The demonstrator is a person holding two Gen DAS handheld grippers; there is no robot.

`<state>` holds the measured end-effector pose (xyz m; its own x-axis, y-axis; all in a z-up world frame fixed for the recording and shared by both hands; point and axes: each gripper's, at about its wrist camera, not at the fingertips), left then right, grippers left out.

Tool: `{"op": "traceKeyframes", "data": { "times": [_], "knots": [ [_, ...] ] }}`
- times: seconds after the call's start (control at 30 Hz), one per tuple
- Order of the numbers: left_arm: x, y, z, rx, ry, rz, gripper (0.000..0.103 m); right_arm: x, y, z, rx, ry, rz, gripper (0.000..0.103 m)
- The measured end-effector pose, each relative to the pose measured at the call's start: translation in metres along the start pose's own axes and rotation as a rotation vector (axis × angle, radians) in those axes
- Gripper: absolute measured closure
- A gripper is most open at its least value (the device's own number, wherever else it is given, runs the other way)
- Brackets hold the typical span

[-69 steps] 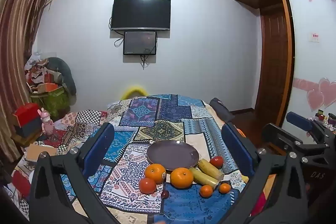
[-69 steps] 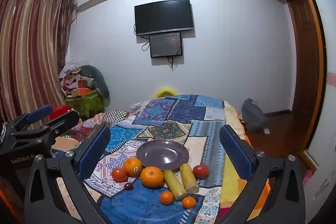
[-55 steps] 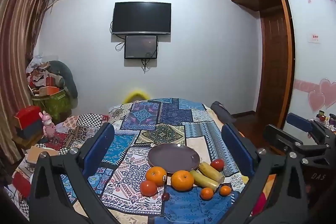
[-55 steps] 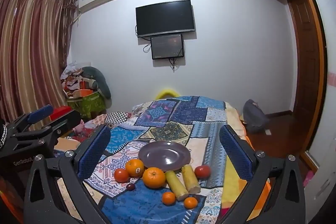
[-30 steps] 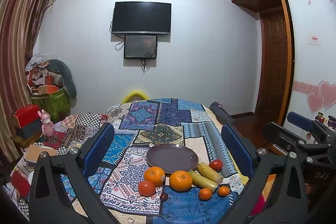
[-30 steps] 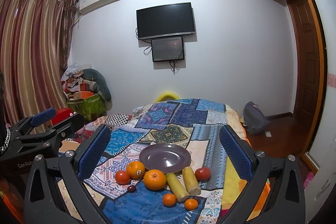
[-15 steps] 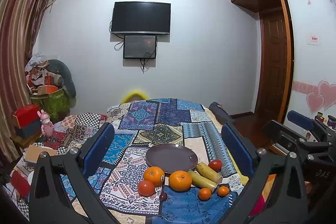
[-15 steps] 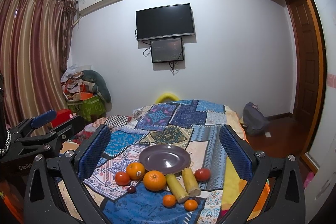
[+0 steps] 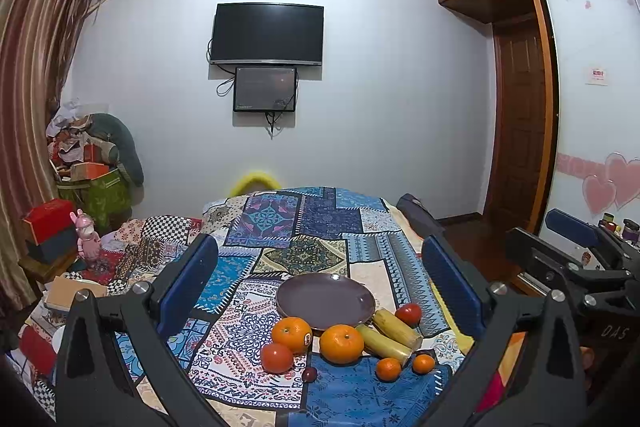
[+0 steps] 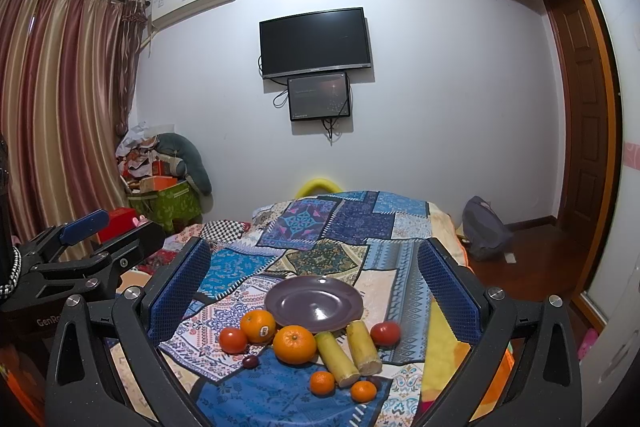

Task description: Organize fruits

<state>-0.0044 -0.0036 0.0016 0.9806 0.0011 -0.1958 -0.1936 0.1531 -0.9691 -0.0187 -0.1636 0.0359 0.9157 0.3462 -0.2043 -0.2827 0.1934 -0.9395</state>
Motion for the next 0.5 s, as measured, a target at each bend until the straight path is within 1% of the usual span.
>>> {"op": "traceKeyframes", "data": {
  "times": [0.23, 0.43, 0.5],
  "knots": [
    [0.0011, 0.0002, -0.0034, 0.001, 0.002, -0.004, 0.0, 0.0003, -0.0002, -0.0001, -0.003, 0.003, -0.003, 0.0],
    [0.0021, 0.0008, -0.004, 0.001, 0.007, -0.002, 0.0, 0.0023, -0.0006, -0.0015, -0.007, -0.014, 0.004, 0.0],
    [0.0027, 0.001, -0.0041, 0.002, 0.009, -0.001, 0.002, 0.0041, -0.0004, -0.0034, 0.001, -0.019, 0.011, 0.0]
  ]
}}
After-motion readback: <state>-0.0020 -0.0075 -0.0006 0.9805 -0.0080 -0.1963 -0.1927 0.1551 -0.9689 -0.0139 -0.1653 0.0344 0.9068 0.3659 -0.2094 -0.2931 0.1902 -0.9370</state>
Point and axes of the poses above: each gripper's, at about its wrist camera, not at the fingertips, and x roughly the way its jaws point, z to its left, y to its underside, and after that the axes turned 11 degrees about x, right-handed
